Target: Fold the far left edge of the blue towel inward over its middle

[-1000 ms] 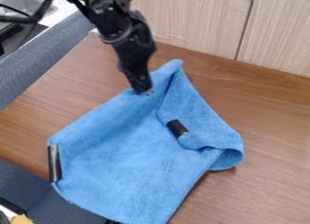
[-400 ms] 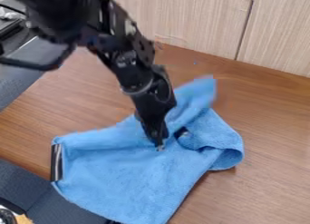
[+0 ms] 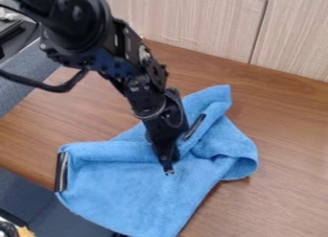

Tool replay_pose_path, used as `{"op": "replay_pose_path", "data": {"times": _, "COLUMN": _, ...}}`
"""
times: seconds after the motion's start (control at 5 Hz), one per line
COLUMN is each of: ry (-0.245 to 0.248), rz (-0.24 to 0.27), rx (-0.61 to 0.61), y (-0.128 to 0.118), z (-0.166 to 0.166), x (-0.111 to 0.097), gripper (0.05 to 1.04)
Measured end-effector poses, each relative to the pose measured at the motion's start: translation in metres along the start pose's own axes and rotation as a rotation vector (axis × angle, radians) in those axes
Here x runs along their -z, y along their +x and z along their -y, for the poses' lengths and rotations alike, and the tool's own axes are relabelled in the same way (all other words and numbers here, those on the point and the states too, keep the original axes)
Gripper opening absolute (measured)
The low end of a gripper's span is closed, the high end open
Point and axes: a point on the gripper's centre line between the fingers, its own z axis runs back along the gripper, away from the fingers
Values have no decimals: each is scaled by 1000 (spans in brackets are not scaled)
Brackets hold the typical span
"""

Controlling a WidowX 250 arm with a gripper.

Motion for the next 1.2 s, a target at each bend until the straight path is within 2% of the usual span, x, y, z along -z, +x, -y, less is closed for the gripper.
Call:
{"op": "replay_pose_path", "data": {"times": 0.2, "ry": -24, "rz": -28, "rx": -4, "y": -2, "z": 3, "x": -1, "gripper": 235}}
{"op": "replay_pose_path", "data": {"times": 0.4, "ry": -32, "rz": -33, "rx": 7, "y": -2, "z": 4, "x": -8, "gripper": 498}}
{"op": "replay_pose_path", "data": {"times": 0.6, "ry": -28, "rz": -36, "rx": 10, "y": 1, "z": 2, "x": -13, "gripper": 806}}
{"op": "replay_pose_path", "data": {"times": 0.8, "ry": -30, "rz": -27, "rx": 26, "y": 5, "z": 1, "x": -20, "gripper": 1004}}
{"op": "replay_pose_path", "data": {"times": 1.2, "ry": -4, "rz": 22, "rx": 36, "y": 20, "z": -9, "x": -51, "gripper": 1000}}
